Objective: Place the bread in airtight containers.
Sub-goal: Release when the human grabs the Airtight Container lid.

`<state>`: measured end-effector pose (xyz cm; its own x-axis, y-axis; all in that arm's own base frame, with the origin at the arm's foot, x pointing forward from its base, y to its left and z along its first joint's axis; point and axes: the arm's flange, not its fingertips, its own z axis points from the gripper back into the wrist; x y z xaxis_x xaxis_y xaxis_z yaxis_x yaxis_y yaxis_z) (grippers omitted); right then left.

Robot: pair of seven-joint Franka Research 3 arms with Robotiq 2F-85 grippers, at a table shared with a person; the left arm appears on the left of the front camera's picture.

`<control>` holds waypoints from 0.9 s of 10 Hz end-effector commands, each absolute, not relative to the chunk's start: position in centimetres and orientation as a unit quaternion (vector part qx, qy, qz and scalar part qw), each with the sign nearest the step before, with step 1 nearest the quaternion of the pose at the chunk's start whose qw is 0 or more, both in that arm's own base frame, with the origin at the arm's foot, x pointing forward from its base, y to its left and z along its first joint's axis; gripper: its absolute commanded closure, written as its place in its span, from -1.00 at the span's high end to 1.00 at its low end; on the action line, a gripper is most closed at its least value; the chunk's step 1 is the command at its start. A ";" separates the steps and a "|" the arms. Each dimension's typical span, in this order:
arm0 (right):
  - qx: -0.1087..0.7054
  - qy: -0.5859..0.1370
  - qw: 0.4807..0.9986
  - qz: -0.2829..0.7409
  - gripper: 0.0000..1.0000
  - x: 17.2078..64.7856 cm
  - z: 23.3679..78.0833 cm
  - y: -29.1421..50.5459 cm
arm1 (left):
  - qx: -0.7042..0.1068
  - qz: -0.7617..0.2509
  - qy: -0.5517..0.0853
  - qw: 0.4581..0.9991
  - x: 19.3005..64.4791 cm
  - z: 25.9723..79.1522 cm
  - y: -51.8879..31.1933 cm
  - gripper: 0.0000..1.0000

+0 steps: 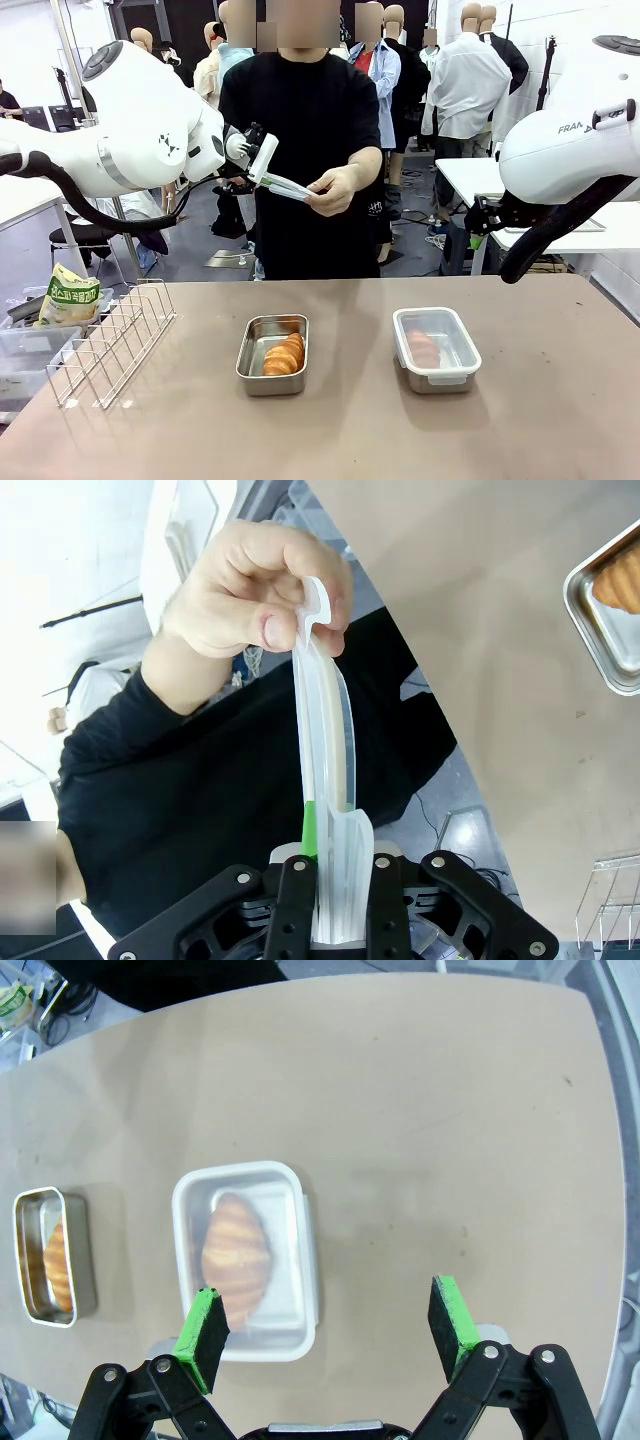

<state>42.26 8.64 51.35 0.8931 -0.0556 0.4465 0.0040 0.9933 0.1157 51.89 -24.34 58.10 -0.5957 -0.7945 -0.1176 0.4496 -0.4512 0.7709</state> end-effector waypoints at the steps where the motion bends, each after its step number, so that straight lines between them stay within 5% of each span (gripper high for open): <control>1: 0.057 -0.229 0.972 -0.016 1.00 42.3 51.3 8.5 | 0.247 -0.815 -0.360 0.381 51.9 58.5 -24.5 -1.00; 4: 0.057 -0.229 0.972 -0.016 1.00 42.3 51.3 8.5 | 0.240 -0.817 -0.360 0.381 51.9 58.1 -24.3 -1.00; 9: 0.057 -0.229 0.972 -0.016 1.00 42.3 51.3 8.5 | 0.232 -0.821 -0.361 0.377 51.6 58.1 -24.3 0.95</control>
